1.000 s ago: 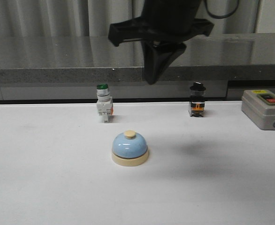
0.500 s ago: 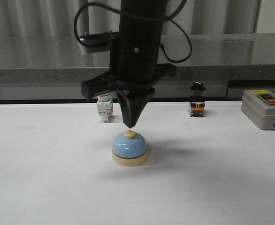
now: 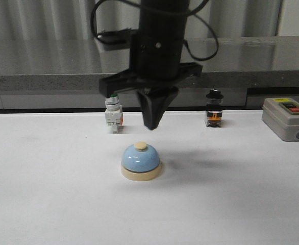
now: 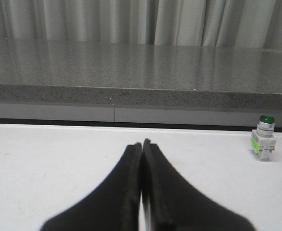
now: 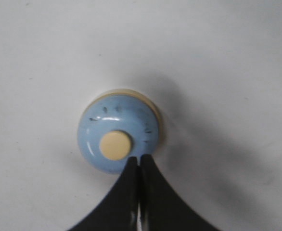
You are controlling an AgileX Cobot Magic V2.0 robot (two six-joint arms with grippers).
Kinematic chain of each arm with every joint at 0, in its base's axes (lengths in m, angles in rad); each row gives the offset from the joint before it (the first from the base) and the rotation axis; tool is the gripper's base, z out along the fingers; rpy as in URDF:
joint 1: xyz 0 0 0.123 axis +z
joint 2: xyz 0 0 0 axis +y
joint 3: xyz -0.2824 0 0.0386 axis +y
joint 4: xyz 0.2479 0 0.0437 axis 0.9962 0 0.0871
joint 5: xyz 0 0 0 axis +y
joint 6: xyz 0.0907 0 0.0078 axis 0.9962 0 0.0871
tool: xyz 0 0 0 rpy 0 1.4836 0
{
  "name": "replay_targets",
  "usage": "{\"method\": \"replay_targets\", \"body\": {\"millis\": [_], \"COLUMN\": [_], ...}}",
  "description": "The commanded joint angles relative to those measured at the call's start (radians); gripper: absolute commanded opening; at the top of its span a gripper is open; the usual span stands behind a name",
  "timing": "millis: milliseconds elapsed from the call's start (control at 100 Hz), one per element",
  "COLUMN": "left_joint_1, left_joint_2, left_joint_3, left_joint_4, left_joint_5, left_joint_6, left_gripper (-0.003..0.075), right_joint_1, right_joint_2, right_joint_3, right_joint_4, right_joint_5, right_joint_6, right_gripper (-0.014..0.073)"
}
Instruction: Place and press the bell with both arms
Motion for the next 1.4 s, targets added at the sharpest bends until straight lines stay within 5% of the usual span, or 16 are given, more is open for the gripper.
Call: {"method": "replay_targets", "body": {"millis": [0, 760, 1390], "left_joint_1": [0.001, 0.001, 0.001], "left_joint_2": [-0.035, -0.035, -0.035], "left_joint_3": [0.022, 0.022, 0.022], "left_joint_4": [0.0, 0.0, 0.0], "left_joint_5": [-0.077, -0.077, -0.077], "left_joint_6": [-0.008, -0.008, -0.008], "left_gripper": [-0.0019, -0.0019, -0.0019], "right_joint_1": [-0.048, -0.537, -0.59], "right_joint_2": [-0.11, -0.575, -1.134], "right_joint_3": [-0.023, 0.419, 0.855], "right_joint_4": [-0.007, -0.007, -0.007], "right_joint_5": [0.012, -0.086, -0.217], "right_joint_6": [0.01, 0.06, 0.071], "right_gripper": [-0.0068, -0.0068, -0.0068]}}
